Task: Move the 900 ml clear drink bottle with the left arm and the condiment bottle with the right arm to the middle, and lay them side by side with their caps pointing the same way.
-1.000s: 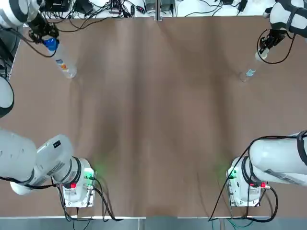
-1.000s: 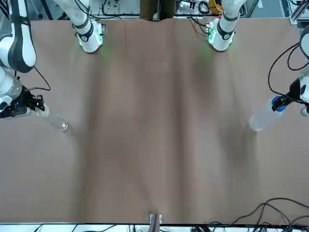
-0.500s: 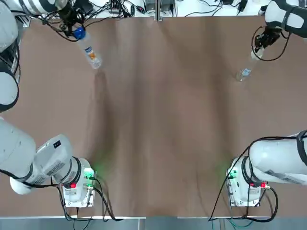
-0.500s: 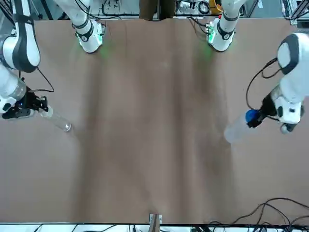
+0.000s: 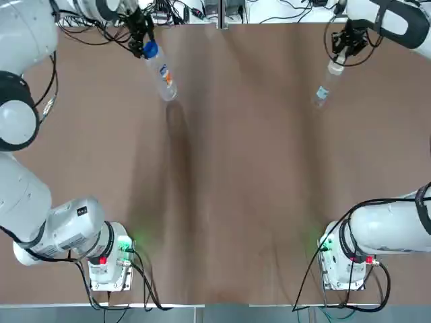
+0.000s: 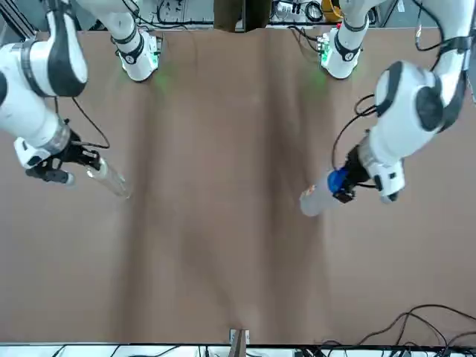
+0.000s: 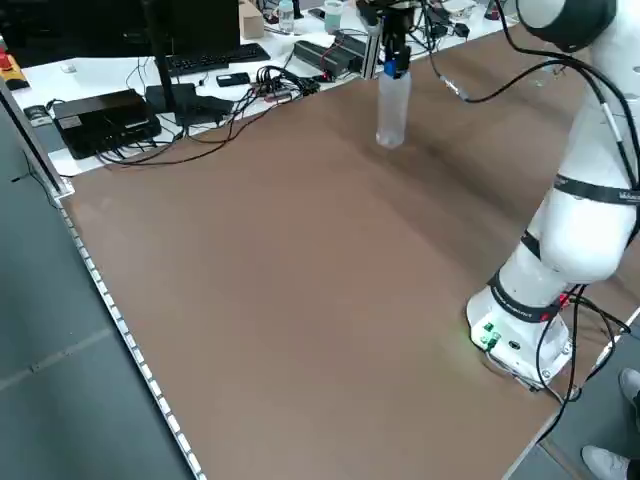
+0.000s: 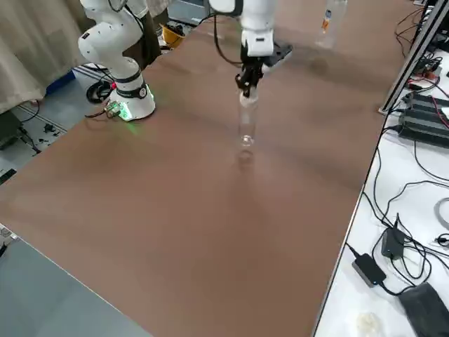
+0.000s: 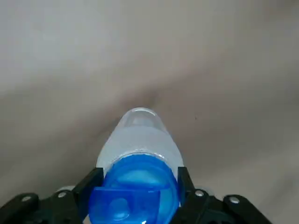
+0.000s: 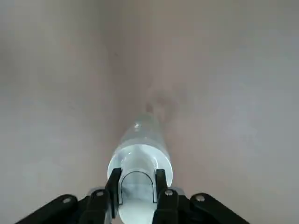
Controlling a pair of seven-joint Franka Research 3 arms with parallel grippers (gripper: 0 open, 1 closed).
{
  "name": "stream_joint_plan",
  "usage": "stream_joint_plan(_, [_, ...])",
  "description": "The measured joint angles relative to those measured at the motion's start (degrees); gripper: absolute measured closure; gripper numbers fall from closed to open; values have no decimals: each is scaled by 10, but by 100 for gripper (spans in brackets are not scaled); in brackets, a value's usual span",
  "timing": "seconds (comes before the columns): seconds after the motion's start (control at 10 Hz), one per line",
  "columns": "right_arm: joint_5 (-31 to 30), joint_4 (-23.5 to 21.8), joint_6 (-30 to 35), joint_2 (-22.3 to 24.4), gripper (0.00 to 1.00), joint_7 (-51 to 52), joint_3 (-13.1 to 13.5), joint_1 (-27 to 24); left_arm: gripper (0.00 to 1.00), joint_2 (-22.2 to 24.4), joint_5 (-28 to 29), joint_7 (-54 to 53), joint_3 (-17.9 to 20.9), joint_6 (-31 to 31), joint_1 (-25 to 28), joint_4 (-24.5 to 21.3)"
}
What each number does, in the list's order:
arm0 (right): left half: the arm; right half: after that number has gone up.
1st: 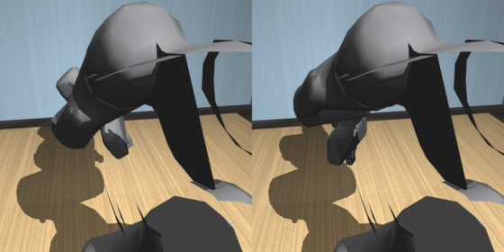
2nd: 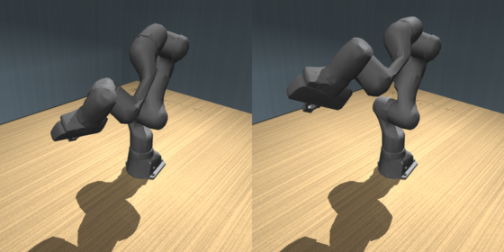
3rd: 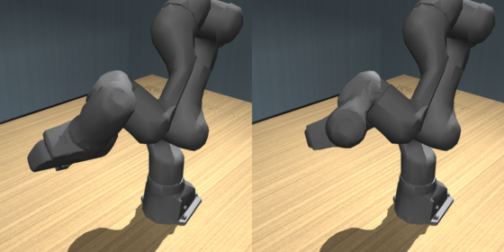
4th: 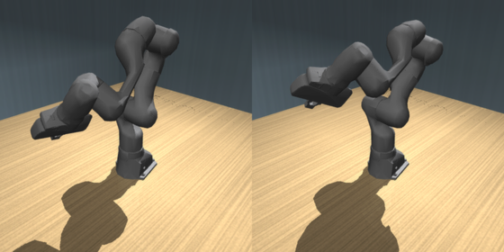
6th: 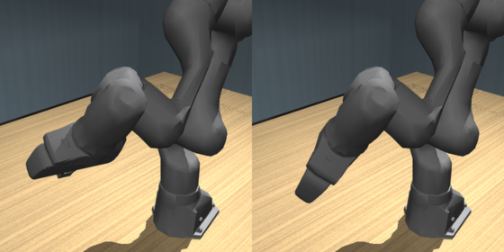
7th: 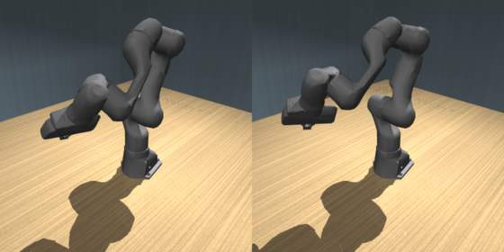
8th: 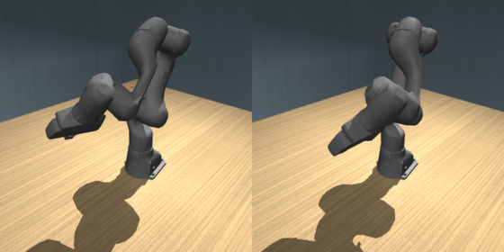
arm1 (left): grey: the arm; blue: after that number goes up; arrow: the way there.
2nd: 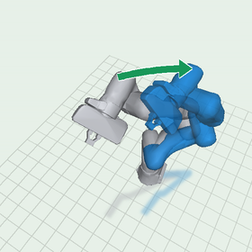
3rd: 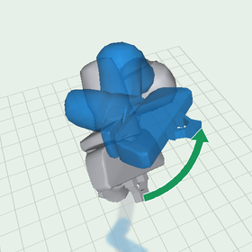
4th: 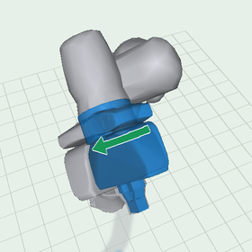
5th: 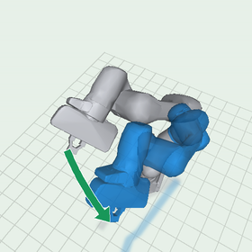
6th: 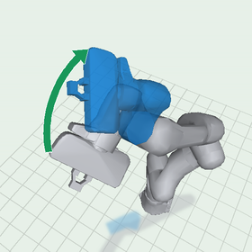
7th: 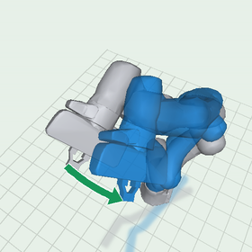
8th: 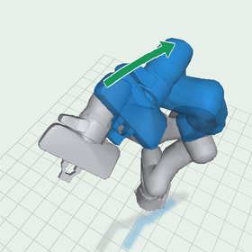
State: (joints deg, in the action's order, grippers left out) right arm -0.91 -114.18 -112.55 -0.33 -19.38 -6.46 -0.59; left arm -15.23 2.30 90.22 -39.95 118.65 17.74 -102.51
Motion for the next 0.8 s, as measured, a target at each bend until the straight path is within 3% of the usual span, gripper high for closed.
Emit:
stream_joint_plan(0.2, [0,15,1,0,67,-140,-1,62,30,-34,31,107,4,0,-48,29])
stream_joint_plan(0.4, [1,39,11,-2,67,-295,-2,129,30,-69,50,182,46,-2,-108,57])
stream_joint_plan(0.6, [2,72,30,-26,67,-453,-2,201,30,-89,50,223,163,-25,-229,99])
stream_joint_plan(0.8, [2,119,29,-77,67,-599,-3,269,30,-105,32,249,281,-59,-351,145])
